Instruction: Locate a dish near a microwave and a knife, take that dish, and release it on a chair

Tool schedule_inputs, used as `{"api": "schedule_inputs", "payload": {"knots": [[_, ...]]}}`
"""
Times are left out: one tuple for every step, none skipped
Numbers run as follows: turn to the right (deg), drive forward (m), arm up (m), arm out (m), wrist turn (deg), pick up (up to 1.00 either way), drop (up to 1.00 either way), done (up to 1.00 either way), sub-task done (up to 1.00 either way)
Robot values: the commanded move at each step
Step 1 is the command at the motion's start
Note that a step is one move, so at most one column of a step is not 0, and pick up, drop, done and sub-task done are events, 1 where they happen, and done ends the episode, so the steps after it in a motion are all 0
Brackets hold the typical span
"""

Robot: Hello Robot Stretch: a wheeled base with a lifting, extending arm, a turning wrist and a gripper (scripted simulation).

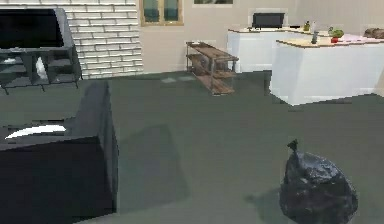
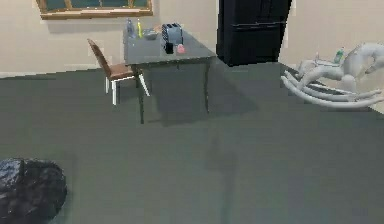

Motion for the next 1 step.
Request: {"api": "schedule_inputs", "payload": {"knots": [[15.0, 0.00, 0.00, 0.00, 0.0, 0.00, 0.00, 0.00, 0.00]]}}
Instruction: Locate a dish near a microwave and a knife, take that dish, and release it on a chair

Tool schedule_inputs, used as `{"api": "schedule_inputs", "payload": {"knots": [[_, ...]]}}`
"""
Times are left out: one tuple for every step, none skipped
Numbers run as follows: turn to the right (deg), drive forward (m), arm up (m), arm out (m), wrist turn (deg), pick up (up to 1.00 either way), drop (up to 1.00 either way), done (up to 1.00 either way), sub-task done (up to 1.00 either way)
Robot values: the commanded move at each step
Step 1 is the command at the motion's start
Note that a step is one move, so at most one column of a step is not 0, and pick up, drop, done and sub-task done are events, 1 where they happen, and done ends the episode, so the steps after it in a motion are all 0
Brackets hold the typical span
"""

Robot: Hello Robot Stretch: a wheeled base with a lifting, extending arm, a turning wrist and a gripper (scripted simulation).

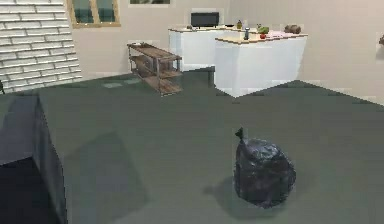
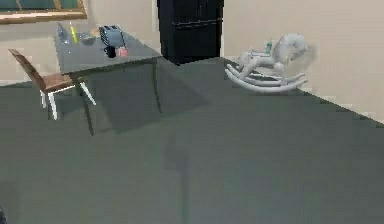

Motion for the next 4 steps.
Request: {"api": "schedule_inputs", "payload": {"knots": [[0.0, 1.00, 0.00, 0.00, 0.0, 0.00, 0.00, 0.00, 0.00], [0.0, 1.00, 0.00, 0.00, 0.0, 0.00, 0.00, 0.00, 0.00], [0.0, 1.00, 0.00, 0.00, 0.0, 0.00, 0.00, 0.00, 0.00], [0.0, 0.35, 0.00, 0.00, 0.0, 0.00, 0.00, 0.00, 0.00]]}}
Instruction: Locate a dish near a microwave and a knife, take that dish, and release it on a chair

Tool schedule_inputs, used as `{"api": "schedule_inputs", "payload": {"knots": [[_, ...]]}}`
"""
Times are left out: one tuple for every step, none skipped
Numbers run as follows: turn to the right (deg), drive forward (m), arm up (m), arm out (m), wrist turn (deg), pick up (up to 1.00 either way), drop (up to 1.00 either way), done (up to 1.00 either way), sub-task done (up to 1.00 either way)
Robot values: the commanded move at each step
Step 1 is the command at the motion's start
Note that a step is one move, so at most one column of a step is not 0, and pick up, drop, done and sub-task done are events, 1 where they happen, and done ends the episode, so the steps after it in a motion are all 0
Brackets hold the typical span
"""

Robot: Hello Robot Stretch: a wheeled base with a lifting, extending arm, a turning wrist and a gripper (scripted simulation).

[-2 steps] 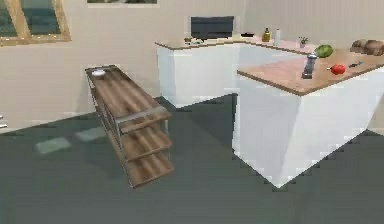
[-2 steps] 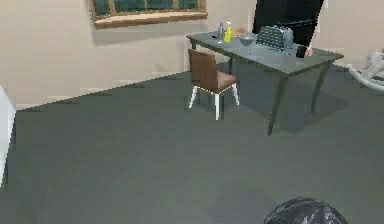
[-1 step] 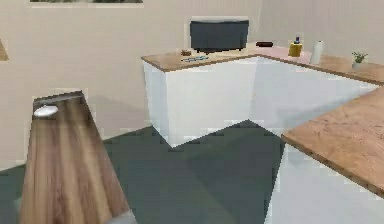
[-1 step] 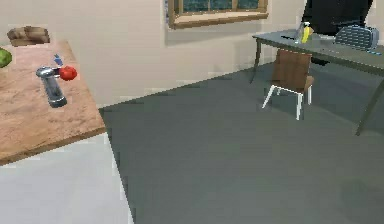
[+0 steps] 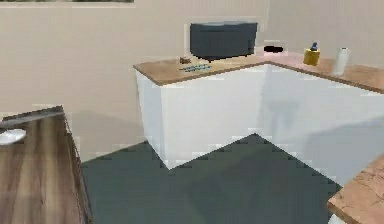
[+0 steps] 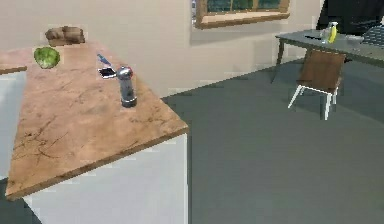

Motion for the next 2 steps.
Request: {"api": "schedule_inputs", "payload": {"knots": [[-9.0, 0.00, 0.00, 0.00, 0.0, 0.00, 0.00, 0.00, 0.00], [0.0, 0.95, 0.00, 0.00, 0.0, 0.00, 0.00, 0.00, 0.00]]}}
